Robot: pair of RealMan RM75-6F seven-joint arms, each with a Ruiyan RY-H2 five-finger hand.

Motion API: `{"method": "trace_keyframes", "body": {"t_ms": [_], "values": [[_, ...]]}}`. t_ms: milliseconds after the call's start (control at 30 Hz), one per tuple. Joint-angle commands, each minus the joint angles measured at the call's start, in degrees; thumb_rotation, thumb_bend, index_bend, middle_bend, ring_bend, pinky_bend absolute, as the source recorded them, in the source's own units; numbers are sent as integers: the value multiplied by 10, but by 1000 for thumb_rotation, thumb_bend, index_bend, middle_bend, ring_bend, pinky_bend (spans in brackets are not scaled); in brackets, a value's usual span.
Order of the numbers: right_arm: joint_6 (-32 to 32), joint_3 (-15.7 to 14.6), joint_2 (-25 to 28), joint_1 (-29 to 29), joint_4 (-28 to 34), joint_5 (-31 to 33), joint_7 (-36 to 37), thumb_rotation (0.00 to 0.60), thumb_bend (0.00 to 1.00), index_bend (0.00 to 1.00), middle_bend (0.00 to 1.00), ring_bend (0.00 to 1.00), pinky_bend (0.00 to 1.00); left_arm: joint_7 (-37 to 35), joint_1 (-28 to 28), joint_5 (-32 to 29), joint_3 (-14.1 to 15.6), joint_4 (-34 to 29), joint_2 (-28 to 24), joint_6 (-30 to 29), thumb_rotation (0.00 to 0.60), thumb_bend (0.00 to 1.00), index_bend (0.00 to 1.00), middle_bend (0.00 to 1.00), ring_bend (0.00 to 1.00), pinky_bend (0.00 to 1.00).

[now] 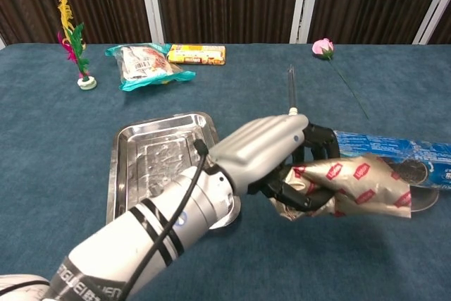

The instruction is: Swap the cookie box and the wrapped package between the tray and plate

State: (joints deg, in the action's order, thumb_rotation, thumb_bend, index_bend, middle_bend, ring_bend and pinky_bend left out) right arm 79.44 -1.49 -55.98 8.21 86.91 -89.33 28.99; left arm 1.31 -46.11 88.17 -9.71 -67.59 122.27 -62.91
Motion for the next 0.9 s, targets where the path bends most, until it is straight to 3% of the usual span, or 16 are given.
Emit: {"method": "trace_keyframes", "body": {"t_ms": [33, 133, 200, 367, 400, 500, 567, 700, 900], "values": [[0, -1, 0, -1, 3, -3, -5, 600, 153, 0, 0, 0, 0, 2, 17, 30, 11, -47, -75, -39, 600, 496, 740, 802, 735, 728], [4, -2, 0, -3, 7, -10, -12, 600, 153, 0, 0, 0, 0, 16, 41, 33, 23, -61, -145, -58, 600, 474, 723, 786, 725, 703], [6, -3, -2, -4, 10, -13, -22, 600, 153, 0, 0, 0, 0, 14, 60, 12, 33, -57, -184, -50, 600, 458, 689, 749, 694, 629], [2, -7, -8, -4, 22, -21, -49, 600, 153, 0, 0, 0, 0, -2, 92, -27, 53, -32, -227, -28, 600, 431, 518, 598, 520, 459], [1, -8, -9, -3, 24, -24, -54, 600, 153, 0, 0, 0, 0, -3, 96, -33, 56, -31, -231, -23, 600, 424, 448, 531, 455, 425], [-4, -11, -12, -2, 30, -30, -69, 600, 153, 0, 0, 0, 0, 8, 102, -58, 61, -55, -256, 5, 600, 388, 76, 121, 89, 205], [-7, -13, -13, 0, 32, -33, -75, 600, 153, 0, 0, 0, 0, 10, 105, -67, 59, -85, -273, 10, 600, 376, 0, 8, 1, 102], [-11, -13, -16, 1, 34, -32, -85, 600, 153, 0, 0, 0, 0, 23, 115, -62, 62, -135, -297, -4, 600, 369, 0, 0, 0, 31], [-6, -15, -16, -2, 38, -38, -91, 600, 153, 0, 0, 0, 0, 40, 132, -34, 84, -242, -356, -25, 600, 356, 0, 0, 0, 20]]}}
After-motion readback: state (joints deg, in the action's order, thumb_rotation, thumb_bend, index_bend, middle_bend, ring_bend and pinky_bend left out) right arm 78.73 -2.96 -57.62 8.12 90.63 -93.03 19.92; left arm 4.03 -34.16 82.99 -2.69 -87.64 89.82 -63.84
